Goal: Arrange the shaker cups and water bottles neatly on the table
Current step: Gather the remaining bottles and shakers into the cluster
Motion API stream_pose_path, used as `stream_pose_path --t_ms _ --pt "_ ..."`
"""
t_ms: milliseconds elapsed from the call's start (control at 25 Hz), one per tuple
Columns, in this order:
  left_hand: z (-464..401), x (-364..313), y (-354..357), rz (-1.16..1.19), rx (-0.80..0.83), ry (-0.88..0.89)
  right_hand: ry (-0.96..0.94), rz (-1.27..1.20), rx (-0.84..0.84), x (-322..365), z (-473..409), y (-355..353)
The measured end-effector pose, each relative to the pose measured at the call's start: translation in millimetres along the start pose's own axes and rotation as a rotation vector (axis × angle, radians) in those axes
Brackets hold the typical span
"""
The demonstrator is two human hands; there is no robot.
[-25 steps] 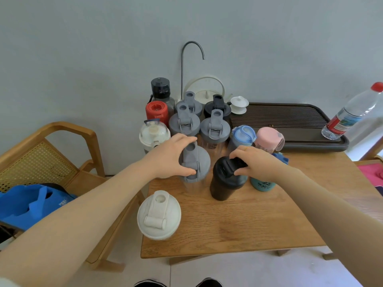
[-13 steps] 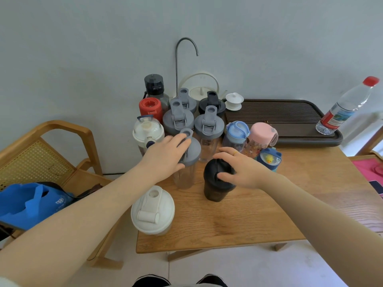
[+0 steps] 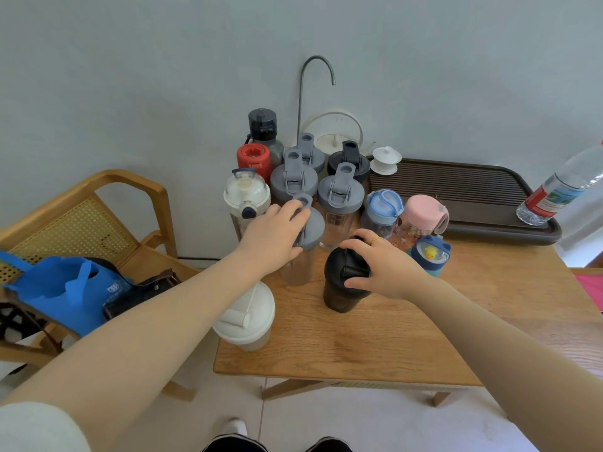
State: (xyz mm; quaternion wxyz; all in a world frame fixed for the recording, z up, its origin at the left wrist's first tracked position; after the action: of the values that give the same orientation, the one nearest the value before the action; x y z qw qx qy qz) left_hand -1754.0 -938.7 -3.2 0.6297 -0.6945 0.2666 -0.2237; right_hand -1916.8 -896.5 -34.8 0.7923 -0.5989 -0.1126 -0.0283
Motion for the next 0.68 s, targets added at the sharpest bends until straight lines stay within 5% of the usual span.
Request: stream_pose_path --t_ms 680 --pt "13 -3 -1 0.125 -0.118 -0.141 -0.013 -0.086 -0.028 -5 -7 -7"
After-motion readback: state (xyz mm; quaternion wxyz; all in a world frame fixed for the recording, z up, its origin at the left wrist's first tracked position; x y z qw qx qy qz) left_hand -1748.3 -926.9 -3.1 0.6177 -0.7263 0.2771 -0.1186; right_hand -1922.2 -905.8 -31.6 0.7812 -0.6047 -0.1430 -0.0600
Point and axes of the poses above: each hand's wrist, its own z-axis away from the middle knuckle, its own y-axis out of the palm, x = y × z, the point moved 6 cm from there along -z, towards the middle knuckle, and after that the axes turned 7 degrees about y, right-handed, at the moved point
